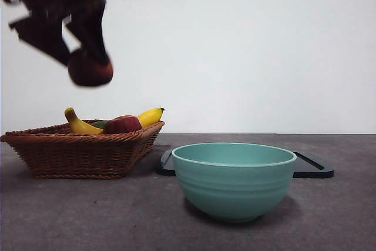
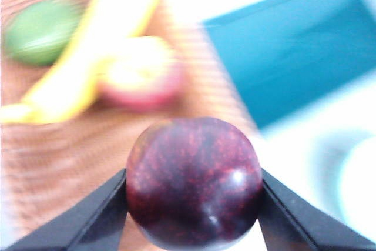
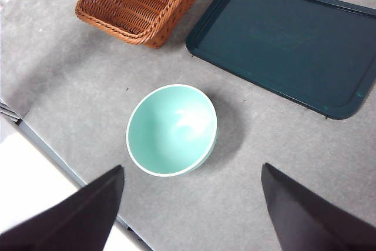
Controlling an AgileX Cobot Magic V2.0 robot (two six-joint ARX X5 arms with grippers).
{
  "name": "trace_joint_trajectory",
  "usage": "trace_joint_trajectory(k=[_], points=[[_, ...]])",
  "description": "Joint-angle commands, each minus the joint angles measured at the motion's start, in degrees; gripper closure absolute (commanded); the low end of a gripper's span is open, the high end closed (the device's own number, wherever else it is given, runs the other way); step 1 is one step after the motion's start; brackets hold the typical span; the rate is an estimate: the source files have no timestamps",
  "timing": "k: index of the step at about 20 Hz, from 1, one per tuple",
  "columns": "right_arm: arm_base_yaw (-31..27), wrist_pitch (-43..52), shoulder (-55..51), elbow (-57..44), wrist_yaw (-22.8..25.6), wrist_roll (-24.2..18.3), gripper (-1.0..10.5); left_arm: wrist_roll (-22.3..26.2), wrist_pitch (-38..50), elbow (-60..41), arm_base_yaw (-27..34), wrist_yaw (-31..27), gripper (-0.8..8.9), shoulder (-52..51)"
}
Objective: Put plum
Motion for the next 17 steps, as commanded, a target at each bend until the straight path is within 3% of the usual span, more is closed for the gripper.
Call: trace_joint_trajectory(k=[1,9,17], points=[[0.2,0.5,0.4,1.2,-0.2,0.2,5.7,0.3,-1.2,0.9,-4.5,1.4,5.96,-3.3],[0.2,0.5,0.4,1.2,-0.2,0.1,5.7,-1.0,0.8,0.9,-22.1,3.4,5.96,-2.1],[0.2,0.5,0.4,1.2,-0.1,0.2,5.7,0.8,5.3,0.9,-29.3,2.6,5.96,12.9]])
